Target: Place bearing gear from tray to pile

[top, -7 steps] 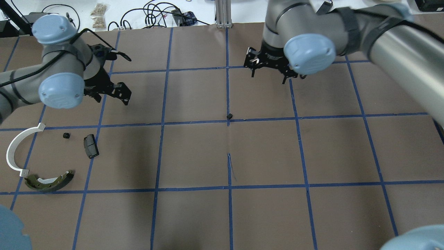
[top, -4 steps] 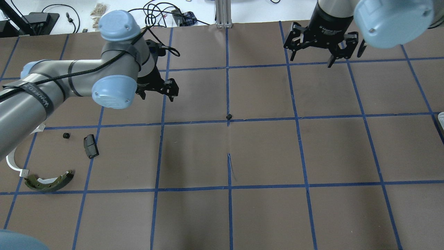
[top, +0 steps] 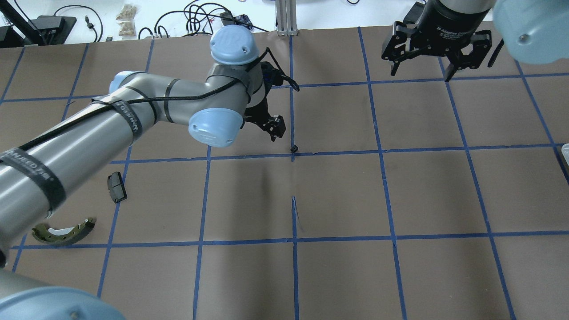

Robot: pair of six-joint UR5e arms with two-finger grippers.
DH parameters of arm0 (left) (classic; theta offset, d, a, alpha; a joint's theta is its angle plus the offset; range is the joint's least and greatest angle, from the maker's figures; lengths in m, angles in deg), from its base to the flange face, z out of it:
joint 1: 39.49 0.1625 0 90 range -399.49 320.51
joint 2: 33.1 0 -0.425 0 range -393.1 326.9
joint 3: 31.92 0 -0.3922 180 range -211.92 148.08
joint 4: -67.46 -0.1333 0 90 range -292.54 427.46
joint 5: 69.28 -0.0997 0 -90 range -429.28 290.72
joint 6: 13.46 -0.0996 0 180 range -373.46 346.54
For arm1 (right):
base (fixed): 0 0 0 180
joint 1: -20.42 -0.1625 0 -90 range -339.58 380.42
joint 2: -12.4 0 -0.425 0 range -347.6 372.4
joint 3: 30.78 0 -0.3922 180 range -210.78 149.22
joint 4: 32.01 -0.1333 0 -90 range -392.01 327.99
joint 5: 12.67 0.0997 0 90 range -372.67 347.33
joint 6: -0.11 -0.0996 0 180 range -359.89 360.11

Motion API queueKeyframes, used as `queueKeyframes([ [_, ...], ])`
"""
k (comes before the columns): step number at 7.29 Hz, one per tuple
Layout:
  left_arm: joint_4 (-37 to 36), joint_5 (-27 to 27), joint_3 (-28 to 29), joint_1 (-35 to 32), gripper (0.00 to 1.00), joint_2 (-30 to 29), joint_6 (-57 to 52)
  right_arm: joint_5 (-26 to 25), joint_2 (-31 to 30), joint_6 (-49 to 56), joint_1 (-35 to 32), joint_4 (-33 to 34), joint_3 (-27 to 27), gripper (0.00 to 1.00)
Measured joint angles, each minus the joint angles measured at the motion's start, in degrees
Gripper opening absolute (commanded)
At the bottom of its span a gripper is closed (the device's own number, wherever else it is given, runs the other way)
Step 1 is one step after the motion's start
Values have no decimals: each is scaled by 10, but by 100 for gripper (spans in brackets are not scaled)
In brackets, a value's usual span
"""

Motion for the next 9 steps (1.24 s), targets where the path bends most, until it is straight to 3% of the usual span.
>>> queueKeyframes([
  [4, -24, 35, 16, -35, 100, -63, -37, -10, -1, 0, 0, -5, -2, 100],
  [5, -28, 35, 16, -36, 93, -70, -42, -11, -1, 0, 0, -4, -2, 100],
  [7, -40, 33, 15, -37, 65, -80, -45, -11, -1, 0, 0, -3, -2, 100],
  [8, -44, 32, 16, -37, 56, -82, -45, -12, -1, 0, 1, -2, -1, 100],
  [9, -45, 31, 17, -38, 36, -82, -46, -13, -1, 0, 1, -1, -1, 100],
])
